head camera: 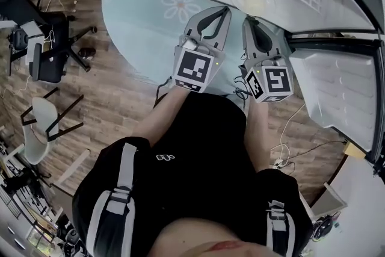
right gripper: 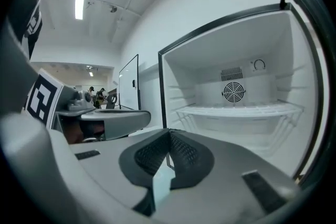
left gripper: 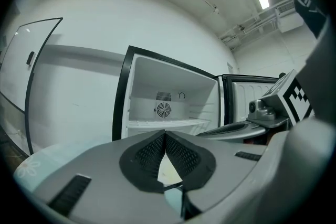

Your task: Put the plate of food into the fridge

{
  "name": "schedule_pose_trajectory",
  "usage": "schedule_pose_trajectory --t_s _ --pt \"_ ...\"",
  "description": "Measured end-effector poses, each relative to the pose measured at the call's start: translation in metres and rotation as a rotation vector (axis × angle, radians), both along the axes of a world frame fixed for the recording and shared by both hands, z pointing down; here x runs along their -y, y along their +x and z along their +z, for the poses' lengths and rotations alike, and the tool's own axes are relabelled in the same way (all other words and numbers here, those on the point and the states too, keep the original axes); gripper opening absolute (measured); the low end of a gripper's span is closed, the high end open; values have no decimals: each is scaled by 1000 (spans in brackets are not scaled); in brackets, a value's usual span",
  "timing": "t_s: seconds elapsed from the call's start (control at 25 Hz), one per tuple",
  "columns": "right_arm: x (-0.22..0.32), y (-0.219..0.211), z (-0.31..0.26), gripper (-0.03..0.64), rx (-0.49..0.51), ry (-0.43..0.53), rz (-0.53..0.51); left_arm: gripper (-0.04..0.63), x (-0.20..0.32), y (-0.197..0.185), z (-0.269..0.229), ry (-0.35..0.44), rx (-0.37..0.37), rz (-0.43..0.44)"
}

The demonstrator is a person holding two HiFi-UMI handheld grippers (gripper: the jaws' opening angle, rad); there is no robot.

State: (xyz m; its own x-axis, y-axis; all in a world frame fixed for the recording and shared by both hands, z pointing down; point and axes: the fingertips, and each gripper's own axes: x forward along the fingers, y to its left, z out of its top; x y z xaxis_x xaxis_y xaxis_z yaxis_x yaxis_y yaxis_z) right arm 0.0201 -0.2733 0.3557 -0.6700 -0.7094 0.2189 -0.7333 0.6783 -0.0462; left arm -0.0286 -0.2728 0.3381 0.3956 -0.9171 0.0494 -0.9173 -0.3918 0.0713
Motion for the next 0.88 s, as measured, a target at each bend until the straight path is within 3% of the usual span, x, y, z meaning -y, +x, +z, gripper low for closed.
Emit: schedule_pose_trajectory --t_s 0.28,0.88 --pt "1 -16 -8 2 -83 79 -23 -11 -4 8 16 -42 52 37" --pt "-4 -13 -12 2 -76 86 -29 -11 -9 15 16 -53 38 57"
